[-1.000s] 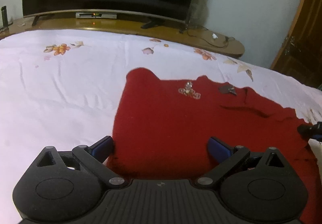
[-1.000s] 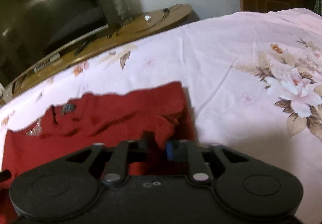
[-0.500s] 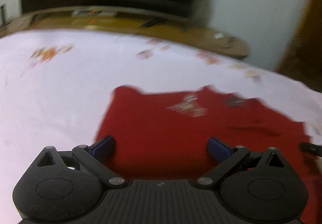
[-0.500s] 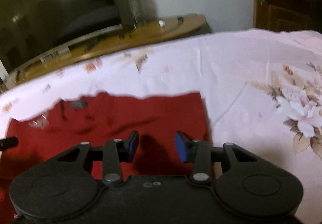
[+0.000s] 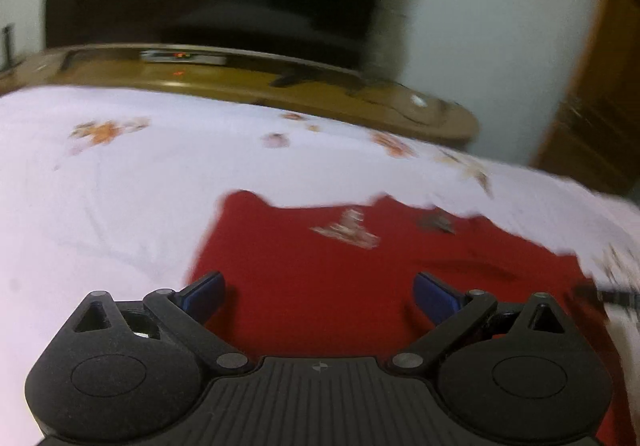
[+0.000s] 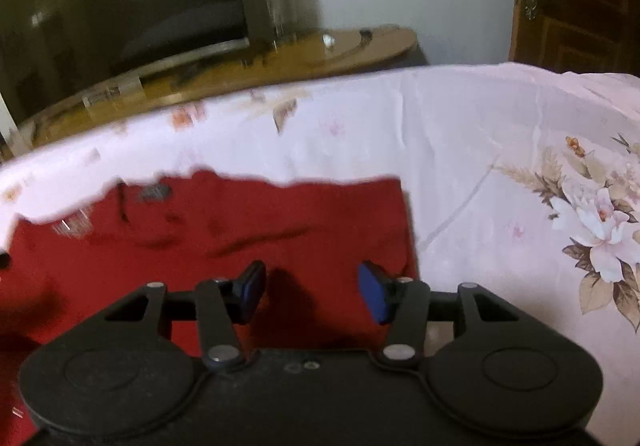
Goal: Fold small clothes
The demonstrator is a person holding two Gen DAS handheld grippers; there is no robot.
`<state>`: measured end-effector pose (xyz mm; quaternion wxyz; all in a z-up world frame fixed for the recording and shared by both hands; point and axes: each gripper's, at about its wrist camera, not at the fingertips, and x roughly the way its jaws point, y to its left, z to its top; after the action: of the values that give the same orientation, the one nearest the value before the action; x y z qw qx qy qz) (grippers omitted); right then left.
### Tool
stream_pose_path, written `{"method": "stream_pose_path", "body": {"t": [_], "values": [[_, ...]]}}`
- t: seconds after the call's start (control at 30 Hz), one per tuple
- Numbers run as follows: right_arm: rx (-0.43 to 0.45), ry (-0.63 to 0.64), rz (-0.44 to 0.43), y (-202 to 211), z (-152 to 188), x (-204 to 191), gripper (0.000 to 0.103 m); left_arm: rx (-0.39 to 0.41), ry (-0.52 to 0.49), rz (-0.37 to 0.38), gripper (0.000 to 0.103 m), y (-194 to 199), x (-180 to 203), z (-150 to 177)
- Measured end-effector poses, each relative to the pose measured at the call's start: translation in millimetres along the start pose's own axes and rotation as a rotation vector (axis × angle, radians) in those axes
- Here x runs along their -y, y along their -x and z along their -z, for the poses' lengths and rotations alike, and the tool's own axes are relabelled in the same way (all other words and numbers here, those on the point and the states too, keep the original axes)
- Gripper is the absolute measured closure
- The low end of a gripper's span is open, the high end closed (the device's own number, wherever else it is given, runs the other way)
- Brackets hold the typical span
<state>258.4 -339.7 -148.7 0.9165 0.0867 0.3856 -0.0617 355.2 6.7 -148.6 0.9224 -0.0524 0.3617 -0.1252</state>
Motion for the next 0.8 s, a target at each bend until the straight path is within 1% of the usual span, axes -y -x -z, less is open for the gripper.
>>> {"method": "stream_pose_path", "body": {"t": [0.07, 0.1, 0.17, 0.2, 0.23, 0.3, 0.37, 0.4, 0.43, 0.47, 0.5, 0.53, 0.7, 0.8], "values": [[0.019, 0.004, -0.009, 11, 0, -3, 0.052, -0.039, -0.039, 0.018, 0.003, -7, 9, 3], [0.013, 0.013, -0.013, 12, 2, -6, 0.052, -0.060, -0.050, 0.005, 0.003, -12, 11, 8], [-0.034, 0.051, -0.005, 6, 12, -9, 0.051, -0.112, -0.060, -0.017, 0.004, -26, 10, 15], [-0.073, 0.070, 0.006, -2, 17, -9, 0.051, -0.090, -0.080, -0.023, 0.003, -24, 12, 18], [-0.077, 0.084, 0.004, -5, 20, -8, 0.051, -0.094, -0.095, -0.028, 0.003, -23, 14, 18], [-0.074, 0.082, 0.006, -2, 15, -10, 0.051, -0.090, -0.099, -0.032, 0.003, -17, 19, 15], [-0.041, 0.056, -0.023, 10, 12, -10, 0.050, -0.070, -0.080, -0.014, 0.003, -7, 18, 15], [-0.022, 0.058, -0.025, 16, 12, -12, 0.049, -0.076, -0.072, -0.015, 0.003, -7, 17, 17], [-0.019, 0.070, -0.014, 17, 14, -13, 0.045, -0.092, -0.066, -0.018, 0.003, -9, 14, 21], [-0.038, 0.080, -0.002, 14, 18, -13, 0.044, -0.097, -0.075, -0.025, 0.003, -12, 13, 24], [-0.086, 0.083, 0.009, 4, 22, -11, 0.044, -0.090, -0.099, -0.031, 0.003, -10, 15, 25], [-0.085, 0.077, 0.004, 3, 25, -10, 0.044, -0.092, -0.106, -0.034, 0.003, -8, 17, 24], [-0.066, 0.048, -0.020, 20, 24, -11, 0.044, -0.083, -0.073, -0.007, 0.003, 6, 16, 26], [-0.082, 0.064, -0.015, 22, 32, -12, 0.039, -0.102, -0.093, -0.019, 0.003, 4, 16, 33]]}}
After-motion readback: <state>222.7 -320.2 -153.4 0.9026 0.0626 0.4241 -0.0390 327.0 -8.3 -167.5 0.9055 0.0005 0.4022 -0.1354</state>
